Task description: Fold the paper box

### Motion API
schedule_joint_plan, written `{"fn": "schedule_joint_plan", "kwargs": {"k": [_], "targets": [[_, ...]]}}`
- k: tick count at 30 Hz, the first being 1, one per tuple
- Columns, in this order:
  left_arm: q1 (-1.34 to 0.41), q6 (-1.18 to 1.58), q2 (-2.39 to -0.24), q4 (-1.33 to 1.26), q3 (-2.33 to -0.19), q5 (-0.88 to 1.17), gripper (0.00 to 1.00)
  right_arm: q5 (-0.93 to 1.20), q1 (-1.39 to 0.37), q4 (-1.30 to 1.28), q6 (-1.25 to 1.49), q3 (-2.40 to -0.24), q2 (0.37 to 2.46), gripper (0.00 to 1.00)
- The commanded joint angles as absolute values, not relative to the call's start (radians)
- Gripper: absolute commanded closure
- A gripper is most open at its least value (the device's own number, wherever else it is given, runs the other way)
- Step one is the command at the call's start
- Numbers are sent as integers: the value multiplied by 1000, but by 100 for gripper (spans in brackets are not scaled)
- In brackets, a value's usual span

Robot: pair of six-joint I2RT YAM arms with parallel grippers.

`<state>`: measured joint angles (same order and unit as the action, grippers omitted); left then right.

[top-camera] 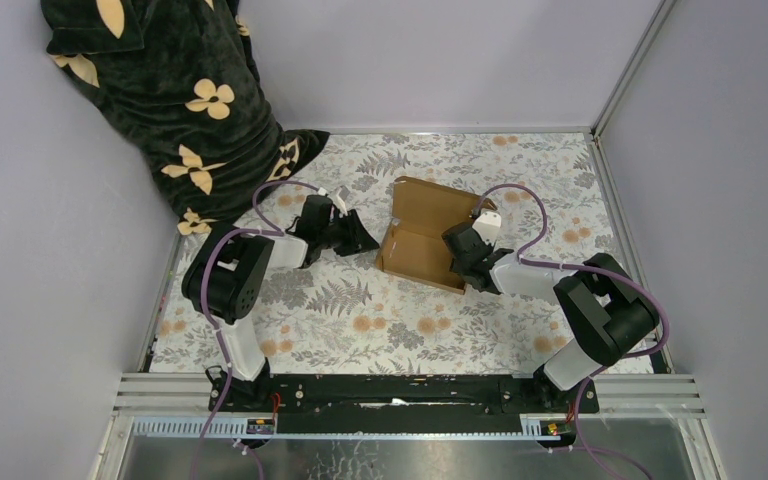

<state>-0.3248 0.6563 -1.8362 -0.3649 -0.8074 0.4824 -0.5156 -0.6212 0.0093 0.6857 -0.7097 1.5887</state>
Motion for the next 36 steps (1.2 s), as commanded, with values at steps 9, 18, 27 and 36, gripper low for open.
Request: {"fn": "schedule_joint_plan", "kwargs": {"k": [9, 18, 27, 36], "targets": [[-341, 666, -1813, -471, -815, 539, 61, -460, -619, -15, 690, -719, 1617, 56], [-358, 671, -1815, -484, -824, 547, 61, -458, -618, -12, 689, -716, 1614, 56], [-372, 670, -1813, -485, -836, 555, 61, -456, -620, -10, 684, -719, 1618, 56], [-382, 660, -1822, -461, -858, 552, 61, -450, -618, -11, 681, -725, 1626, 56]]}}
